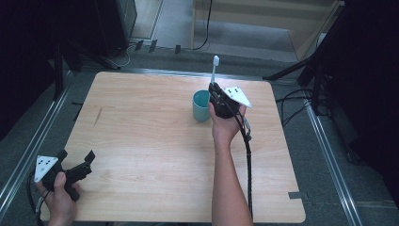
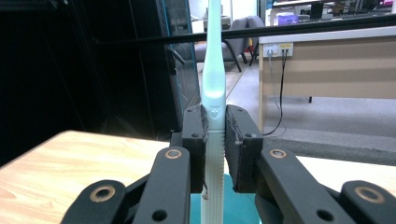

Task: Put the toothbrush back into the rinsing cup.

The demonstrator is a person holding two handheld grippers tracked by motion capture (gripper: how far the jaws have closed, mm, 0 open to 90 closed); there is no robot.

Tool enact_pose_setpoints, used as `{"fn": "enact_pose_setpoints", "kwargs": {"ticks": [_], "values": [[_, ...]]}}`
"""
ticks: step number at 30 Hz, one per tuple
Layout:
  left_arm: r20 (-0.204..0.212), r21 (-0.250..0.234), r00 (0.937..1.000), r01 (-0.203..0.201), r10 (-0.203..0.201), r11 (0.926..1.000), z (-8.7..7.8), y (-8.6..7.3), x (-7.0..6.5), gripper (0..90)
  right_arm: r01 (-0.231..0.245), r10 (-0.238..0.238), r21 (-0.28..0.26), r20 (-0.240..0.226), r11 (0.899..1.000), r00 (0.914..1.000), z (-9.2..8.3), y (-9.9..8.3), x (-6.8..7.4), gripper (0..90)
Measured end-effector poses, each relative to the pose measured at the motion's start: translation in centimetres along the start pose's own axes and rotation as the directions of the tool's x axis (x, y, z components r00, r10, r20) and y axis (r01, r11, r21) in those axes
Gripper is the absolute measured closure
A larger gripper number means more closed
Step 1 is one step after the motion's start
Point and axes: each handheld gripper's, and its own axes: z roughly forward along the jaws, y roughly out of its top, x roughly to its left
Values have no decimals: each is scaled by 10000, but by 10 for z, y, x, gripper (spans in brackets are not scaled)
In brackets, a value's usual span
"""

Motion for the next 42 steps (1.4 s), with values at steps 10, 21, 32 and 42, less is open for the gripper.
{"fn": "enact_pose_setpoints", "kwargs": {"ticks": [10, 21, 32, 42], "values": [[-1, 0, 10000, -9, 9, 10000, 0, 0, 0, 0, 136, -131, 371, -141, 9992, 9998, 6, -8, 1, 792], [3, 0, 10000, -5, 5, 10000, 0, 0, 0, 0, -214, 204, 1213, 89, 9924, 9998, 11, -28, -1, 792], [10, 9, 10000, 12, -12, 10000, 0, 0, 0, 0, -309, 295, 1532, 116, 9877, 9995, 13, -35, 0, 787], [2, 12, 10000, -10, 10, 10000, 0, 0, 0, 0, 79, -73, 817, -71, 9966, 9999, -4, -25, 4, 643]]}}
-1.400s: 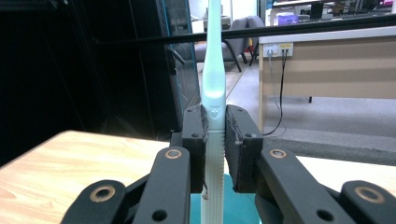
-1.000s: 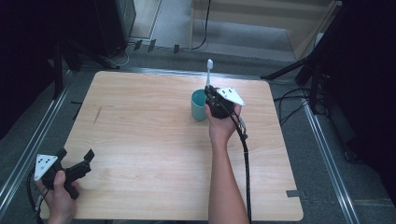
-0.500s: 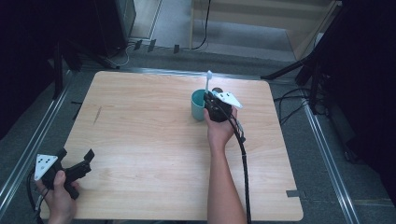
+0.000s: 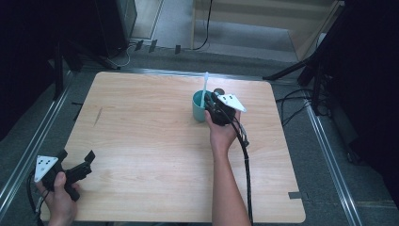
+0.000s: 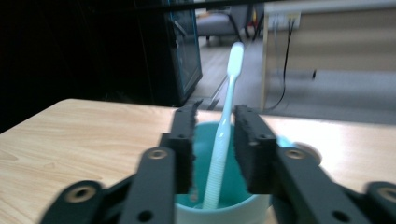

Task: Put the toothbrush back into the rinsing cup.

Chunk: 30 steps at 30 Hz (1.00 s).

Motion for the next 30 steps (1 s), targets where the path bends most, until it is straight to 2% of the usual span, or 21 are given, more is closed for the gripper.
{"fn": "enact_pose_setpoints", "kwargs": {"ticks": [2, 4, 6, 7, 8, 9, 11, 12, 14, 17, 18, 19, 22, 25, 28, 30], "values": [[-6, 1, 10000, -24, 24, 10000, 0, 0, 0, 0, 25, -26, -148, -52, 9999, 10000, -5, 1, -1, 624], [-8, -5, 10000, -27, 27, 10000, 0, 0, 0, 0, -109, 103, -219, -301, 9997, 9995, -12, 1, -5, 607], [-9, 6, 10000, -46, 46, 10000, 0, 0, 0, 0, -337, 330, -218, -318, 9992, 9989, -20, 0, -9, 522], [-9, 6, 10000, -46, 46, 10000, 0, 0, 0, 0, -337, 330, -218, -318, 9992, 9989, -20, 0, -9, 522], [-24, 14, 10000, -75, 75, 10000, 0, 0, -1, 0, -687, 685, -114, -151, 9976, 9975, -29, -2, -14, 424], [-24, 14, 10000, -75, 75, 10000, 0, 0, -1, 0, -687, 685, -114, -151, 9976, 9975, -29, -2, -14, 424], [-39, 36, 9999, -99, 99, 9999, 0, 0, -1, 0, -786, 785, 230, 66, 9966, 9969, -40, -3, -19, 328], [-34, 51, 9999, -138, 138, 9999, 1, 0, -2, 0, -756, 747, 564, 168, 9955, 9971, -49, -6, -22, 222], [-46, 57, 9999, -147, 147, 9999, 1, 0, -2, 0, -730, 718, 728, 198, 9947, 9972, -54, -8, -23, 192], [-56, 38, 9999, -105, 105, 9999, 1, 0, -2, 0, -429, 394, 1019, 368, 9939, 9985, -69, -13, -27, 84], [-45, 44, 9999, -113, 114, 9999, 1, 0, -2, 0, -213, 164, 986, 502, 9949, 9986, -81, -17, -31, 25], [-45, 44, 9999, -113, 114, 9999, 1, 0, -2, 0, -213, 164, 986, 502, 9949, 9986, -81, -17, -31, 25], [-57, 35, 9999, -132, 132, 9999, 1, 0, -2, 0, -236, 194, 1048, 417, 9942, 9989, -99, -22, -39, 0], [-60, 87, 9999, -136, 136, 9999, 1, 0, -2, 0, -276, 235, 1016, 415, 9944, 9989, -108, -26, -43, 0], [-61, 34, 9998, -177, 178, 9998, 1, 0, -3, 0, -35, -29, 1122, 565, 9937, 9984, -124, -36, -52, 0], [-66, 38, 9998, -163, 163, 9999, 1, 0, -2, 0, 6, -72, 1103, 587, 9939, 9982, -127, -38, -54, 0]]}}
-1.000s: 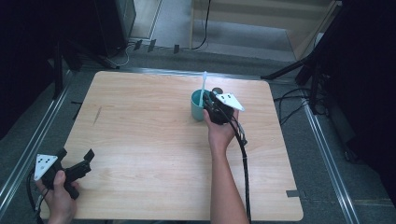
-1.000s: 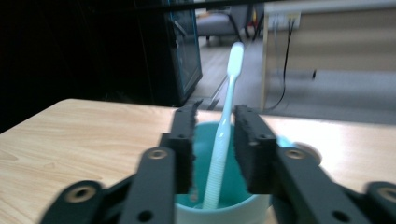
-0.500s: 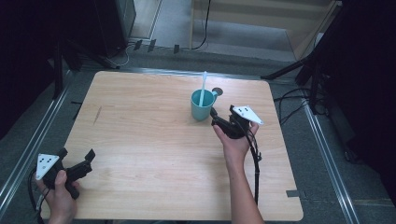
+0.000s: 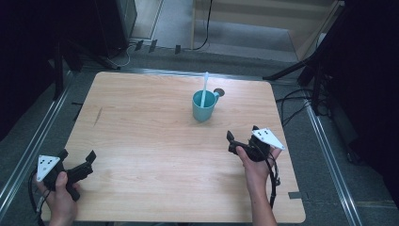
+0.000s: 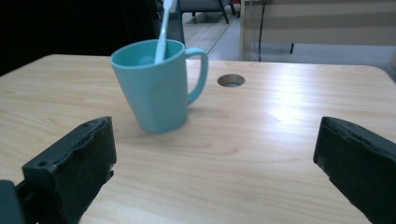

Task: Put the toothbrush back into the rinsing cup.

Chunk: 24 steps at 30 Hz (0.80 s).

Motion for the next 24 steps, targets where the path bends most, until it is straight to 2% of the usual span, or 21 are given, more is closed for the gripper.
{"fn": "enact_pose_setpoints", "kwargs": {"ticks": [1, 3, 6, 9, 10, 17, 18, 19, 20, 24], "values": [[4, -7, 10000, 11, -11, 10000, 0, 0, 0, 0, -9, 9, 2, 24, 10000, 10000, -7, -5, -6, 0], [-1, -5, 10000, -16, 16, 10000, 0, 0, 0, 0, 12, -12, 1, 64, 10000, 10000, -10, -8, -9, 0], [-15, 22, 10000, -45, 45, 10000, 0, 0, -1, 0, -280, 281, -68, 174, 9996, 9995, -23, -15, -21, 0], [-13, 14, 10000, -54, 54, 10000, 0, 0, -1, 0, -412, 416, -151, 272, 9990, 9988, -29, -19, -27, 0], [-22, -4, 10000, -63, 63, 10000, 0, 0, -1, 0, -661, 668, -209, 319, 9976, 9973, -35, -22, -33, 0], [-7, -6, 10000, -8, 8, 10000, 0, 0, 0, 0, -608, 613, -101, 625, 9981, 9962, -48, -32, -46, 0], [-7, -10, 10000, -6, 6, 10000, 0, 0, 0, 0, -659, 664, -94, 654, 9978, 9956, -50, -35, -49, 0], [-6, -9, 10000, -7, 7, 10000, 0, 0, 0, 0, -915, 917, -58, 666, 9958, 9936, -54, -40, -56, 0], [-5, -13, 10000, -10, 10, 10000, 0, 0, 0, 0, -915, 917, -58, 666, 9958, 9936, -54, -40, -56, 0], [-10, -13, 10000, -15, 15, 10000, 0, 0, 0, 0, -1221, 1215, 14, 890, 9925, 9886, -63, -54, -71, 0]]}}
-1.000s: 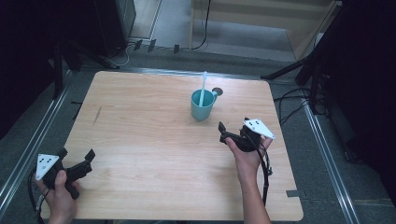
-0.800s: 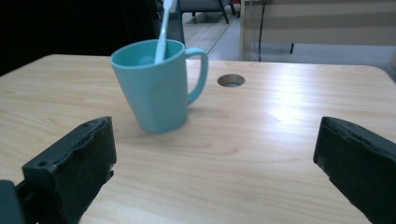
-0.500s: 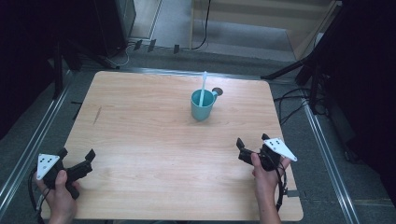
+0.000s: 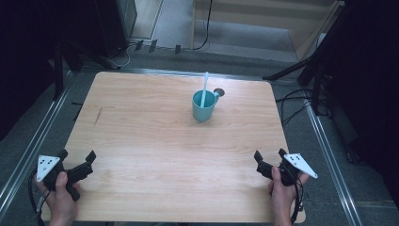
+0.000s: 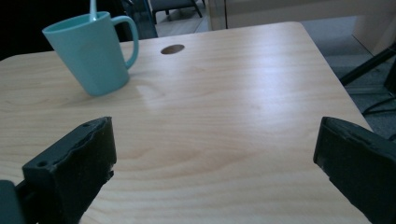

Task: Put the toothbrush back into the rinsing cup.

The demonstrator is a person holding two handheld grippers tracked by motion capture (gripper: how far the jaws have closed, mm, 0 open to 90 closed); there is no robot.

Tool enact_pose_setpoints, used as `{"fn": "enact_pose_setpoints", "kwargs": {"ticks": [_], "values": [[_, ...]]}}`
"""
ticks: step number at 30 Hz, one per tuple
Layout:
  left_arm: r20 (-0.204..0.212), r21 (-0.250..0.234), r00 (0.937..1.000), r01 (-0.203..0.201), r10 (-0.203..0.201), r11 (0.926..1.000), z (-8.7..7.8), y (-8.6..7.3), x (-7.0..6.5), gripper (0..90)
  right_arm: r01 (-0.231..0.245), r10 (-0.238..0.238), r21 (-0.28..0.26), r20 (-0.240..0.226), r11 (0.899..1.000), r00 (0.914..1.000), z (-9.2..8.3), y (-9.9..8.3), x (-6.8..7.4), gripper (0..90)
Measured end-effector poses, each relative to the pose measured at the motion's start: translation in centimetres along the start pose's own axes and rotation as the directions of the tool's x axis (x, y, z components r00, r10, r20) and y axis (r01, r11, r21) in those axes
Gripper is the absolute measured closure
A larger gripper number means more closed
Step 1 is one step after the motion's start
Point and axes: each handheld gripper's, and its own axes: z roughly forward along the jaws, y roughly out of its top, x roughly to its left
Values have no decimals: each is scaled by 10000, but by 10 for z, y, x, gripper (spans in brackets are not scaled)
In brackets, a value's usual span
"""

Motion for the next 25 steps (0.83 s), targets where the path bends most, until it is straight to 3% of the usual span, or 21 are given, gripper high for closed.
{"fn": "enact_pose_setpoints", "kwargs": {"ticks": [6, 10, 14, 20, 23, 25], "values": [[-9, 0, 10000, 6, -6, 10000, 0, 0, 0, 0, -30, 29, 38, 304, 10000, 9995, -14, -7, -17, 0], [-25, 15, 10000, -4, 4, 10000, 0, 0, 0, 0, -598, 603, -133, 345, 9981, 9976, -26, -11, -28, 0], [-23, 40, 10000, 14, -14, 10000, 0, 0, 0, 0, -589, 606, -369, 467, 9976, 9971, -35, -14, -36, 0], [-12, 104, 10000, 0, 0, 9999, 0, 0, 0, 0, -741, 774, -486, 696, 9961, 9946, -39, -20, -48, 0], [0, 110, 10000, -18, 18, 9999, 1, 1, 0, 0, -935, 973, -606, 625, 9938, 9933, -40, -20, -50, 0], [-13, 116, 10000, 0, 0, 9999, 2, 1, -1, 0, -825, 856, -548, 570, 9951, 9947, -39, -21, -49, 0]]}}
